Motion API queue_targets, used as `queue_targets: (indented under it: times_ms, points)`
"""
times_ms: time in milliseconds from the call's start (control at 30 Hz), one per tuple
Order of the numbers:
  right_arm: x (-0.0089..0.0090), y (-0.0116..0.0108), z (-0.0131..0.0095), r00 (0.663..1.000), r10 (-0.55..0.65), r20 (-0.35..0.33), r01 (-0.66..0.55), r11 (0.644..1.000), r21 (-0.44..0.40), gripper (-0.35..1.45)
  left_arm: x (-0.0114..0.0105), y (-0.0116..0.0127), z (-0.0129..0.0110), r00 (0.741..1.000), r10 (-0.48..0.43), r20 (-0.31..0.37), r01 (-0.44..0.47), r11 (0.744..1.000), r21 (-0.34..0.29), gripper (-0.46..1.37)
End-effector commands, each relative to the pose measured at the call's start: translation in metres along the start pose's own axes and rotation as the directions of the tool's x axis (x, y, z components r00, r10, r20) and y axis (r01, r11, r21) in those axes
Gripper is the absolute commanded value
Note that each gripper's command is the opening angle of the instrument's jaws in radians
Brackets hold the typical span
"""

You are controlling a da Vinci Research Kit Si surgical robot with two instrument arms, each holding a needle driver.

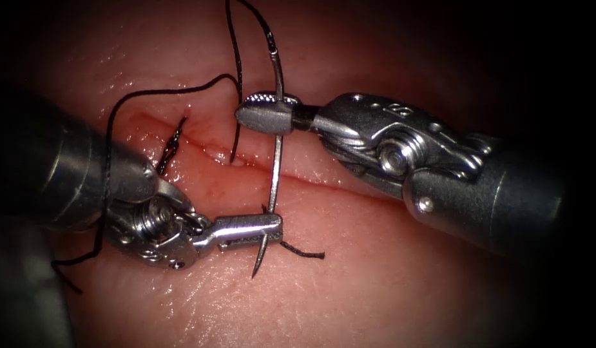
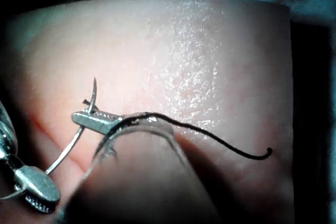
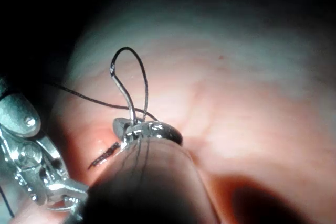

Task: Wound Closure
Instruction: Pass the needle from the left to the right gripper

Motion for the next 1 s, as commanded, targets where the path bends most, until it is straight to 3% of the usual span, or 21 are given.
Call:
queue_targets:
  times_ms: [33,200,233,300,333,467,600,733,800,900,1000]
  points:
    - [-0.0001,0.0,-0.0001,1.0,-0.001,0.001,0.001,1.0,-0.005,-0.35,0.0,0.0,0.0,1.0,-0.006,-0.001,0.006,1.0,-0.01,-0.35]
    - [-0.0002,0.0001,-0.0007,1.0,-0.002,0.002,0.002,1.0,-0.001,-0.35,0.0,-0.0001,-0.0001,1.0,-0.018,-0.001,0.018,1.0,-0.009,-0.35]
    - [-0.0002,0.0001,-0.0007,1.0,-0.002,0.003,0.002,1.0,0.0,-0.35,0.0,-0.0001,0.0,1.0,-0.024,-0.001,0.024,1.0,-0.009,-0.27]
    - [-0.0002,0.0002,-0.001,1.0,-0.003,-0.002,0.003,1.0,0.003,-0.35,-0.0001,-0.0001,0.0001,0.995,-0.095,0.0,0.095,0.995,-0.008,0.44]
    - [-0.0002,0.0002,-0.0011,1.0,-0.003,-0.004,0.003,1.0,0.004,-0.35,-0.0001,-0.0001,0.0001,0.994,-0.113,0.001,0.113,0.994,-0.01,0.66]
    - [-0.0001,0.0005,-0.0013,1.0,-0.001,-0.03,0.002,1.0,0.008,-0.35,0.0002,-0.0001,0.0003,0.985,-0.174,0.009,0.173,0.984,0.029,1.08]
    - [0.0001,0.0006,-0.0013,0.998,0.001,-0.059,0.0,1.0,0.013,-0.35,0.0005,-0.0002,0.0004,0.967,-0.255,0.01,0.255,0.967,0.032,1.14]
    - [0.0002,0.0008,-0.0014,0.997,0.002,-0.072,-0.001,1.0,0.017,-0.35,0.0005,-0.0003,0.0003,0.942,-0.334,0.003,0.334,0.942,0.036,0.98]
    - [0.0004,0.0009,-0.0015,0.997,0.004,-0.082,-0.002,1.0,0.021,-0.35,0.0003,-0.0003,0.0001,0.926,-0.377,0.002,0.377,0.926,0.007,0.84]
    - [0.0006,0.001,-0.0019,0.995,0.006,-0.103,-0.003,1.0,0.03,-0.35,0.0,-0.0003,-0.0001,0.928,-0.373,0.006,0.373,0.926,-0.06,0.6]
    - [0.0007,0.0012,-0.0024,0.994,-0.004,-0.106,0.008,0.999,0.033,-0.35,-0.0003,-0.0003,-0.0004,0.922,-0.387,0.016,0.387,0.918,-0.086,0.58]
